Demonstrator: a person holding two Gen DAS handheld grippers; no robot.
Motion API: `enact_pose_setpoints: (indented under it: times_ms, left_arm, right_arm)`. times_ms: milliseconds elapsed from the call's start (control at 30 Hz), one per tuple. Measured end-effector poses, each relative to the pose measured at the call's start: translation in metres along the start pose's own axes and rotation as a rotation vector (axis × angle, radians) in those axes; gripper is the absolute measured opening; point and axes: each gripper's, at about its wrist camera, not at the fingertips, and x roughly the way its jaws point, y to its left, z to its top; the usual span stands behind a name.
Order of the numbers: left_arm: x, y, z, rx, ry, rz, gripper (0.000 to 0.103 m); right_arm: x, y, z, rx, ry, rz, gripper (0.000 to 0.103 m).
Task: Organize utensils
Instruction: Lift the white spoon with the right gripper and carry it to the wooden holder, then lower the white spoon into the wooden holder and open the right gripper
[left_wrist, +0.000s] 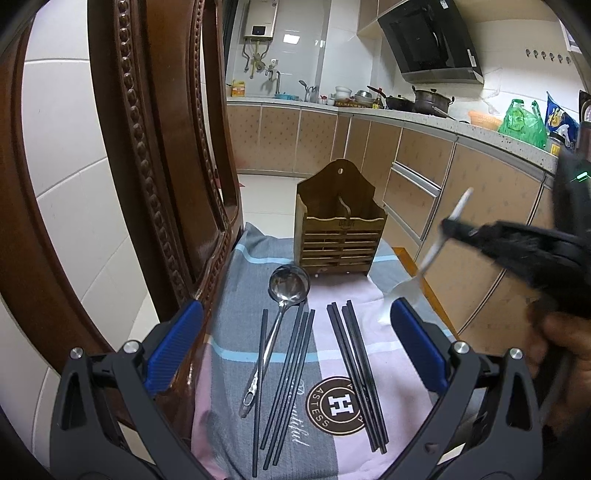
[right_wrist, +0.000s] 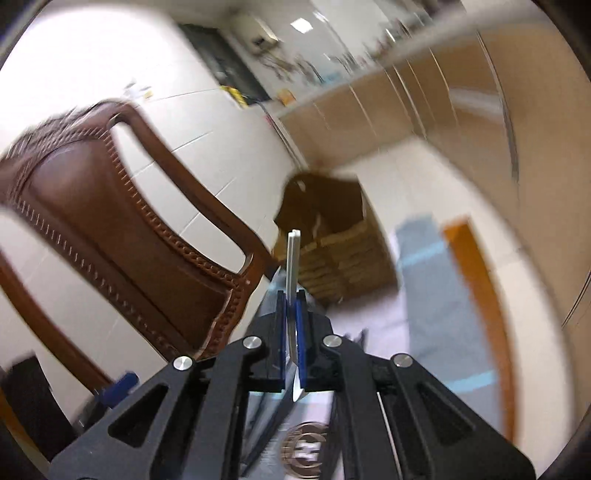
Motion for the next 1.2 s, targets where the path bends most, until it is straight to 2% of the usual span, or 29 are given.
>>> enact_pose_setpoints:
  times_ms: [167, 267, 400, 533, 600, 767, 900, 1067, 1200]
  left_arm:
    - [0.0, -0.001, -0.002, -0.02, 0.009, -0.013, 0.1]
    - [0.001, -0.004, -0.002, -0.023, 0.016, -0.015, 0.1]
    - [0.002, -0.009, -0.003, -0.009, 0.015, -0.01, 0.1]
    - [0.002, -0.01, -0.003, -0.009, 0.015, -0.01, 0.1]
    - [0.002, -0.009, -0.002, -0.018, 0.015, -0.015, 0.1]
    - [0.004, -0.004, 0.0, -0.034, 0.014, -0.02, 0.1]
    - [0.006, 0.003, 0.002, -0.052, 0.02, -0.024, 0.1]
    - [0.014, 0.011, 0.001, -0.076, 0.029, -0.022, 0.1]
    - [0.02, 0.014, 0.001, -0.073, 0.032, -0.008, 0.1]
  right_arm:
    - [-0.022, 0.022, -0.004, -0.183, -0.051, -0.109, 0.005]
    - [-0.015, 0.016, -0.01, -0.179, -0.007, -0.121, 0.005]
    - [-0.011, 0.012, -0.014, -0.173, 0.009, -0.126, 0.005]
    - [-0.014, 0.021, -0.001, -0.189, -0.02, -0.137, 0.005]
    - [-0.012, 0.027, 0.016, -0.208, -0.053, -0.153, 0.005]
    - [0.032, 0.036, 0.082, -0.206, -0.111, -0.157, 0.005]
    - [0.088, 0.031, 0.107, -0.21, -0.113, -0.21, 0.005]
    - [0.157, 0.009, 0.106, -0.175, -0.055, -0.282, 0.005]
    - [0.181, -0.007, 0.087, -0.147, -0.008, -0.277, 0.006]
